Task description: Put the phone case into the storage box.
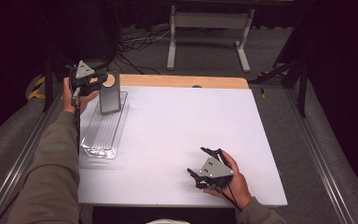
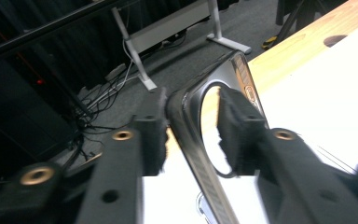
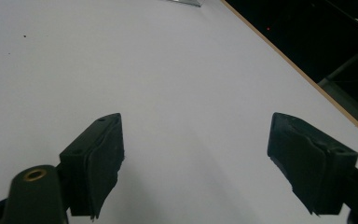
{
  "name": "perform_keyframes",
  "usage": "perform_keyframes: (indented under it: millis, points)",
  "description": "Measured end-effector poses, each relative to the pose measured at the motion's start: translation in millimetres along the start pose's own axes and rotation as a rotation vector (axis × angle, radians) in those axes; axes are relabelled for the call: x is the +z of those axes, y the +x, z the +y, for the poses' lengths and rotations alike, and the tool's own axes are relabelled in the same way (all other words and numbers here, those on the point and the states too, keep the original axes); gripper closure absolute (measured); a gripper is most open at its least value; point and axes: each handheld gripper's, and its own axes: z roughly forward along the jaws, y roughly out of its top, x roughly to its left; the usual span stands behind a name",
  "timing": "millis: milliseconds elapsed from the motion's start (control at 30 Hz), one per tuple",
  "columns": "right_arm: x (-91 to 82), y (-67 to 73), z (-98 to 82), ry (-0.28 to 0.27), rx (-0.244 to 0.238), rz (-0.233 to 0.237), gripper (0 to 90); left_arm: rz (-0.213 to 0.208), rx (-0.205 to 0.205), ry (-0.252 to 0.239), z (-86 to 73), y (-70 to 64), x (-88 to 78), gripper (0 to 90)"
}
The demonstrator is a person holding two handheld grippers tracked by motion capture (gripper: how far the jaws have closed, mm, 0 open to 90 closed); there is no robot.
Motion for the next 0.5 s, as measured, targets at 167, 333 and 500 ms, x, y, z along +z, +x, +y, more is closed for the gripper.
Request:
perform_keyframes:
  millis: [167,333,500]
  points:
    - [-0.5,-0.4,0.0,-0.001,-0.002,-0.001,19.4,0.027,0.004,-0.001,2.6,-3.9,1.1,50.9]
    - [-1.9,-2.0,0.3,-0.008,0.005,-0.012,19.4,0.061,-0.009,-0.01,6.5,-6.2,-6.1,36.4]
    - [-2.6,-1.4,1.0,-0.011,0.001,-0.013,19.4,0.054,-0.052,-0.024,5.4,-4.2,-13.7,32.1]
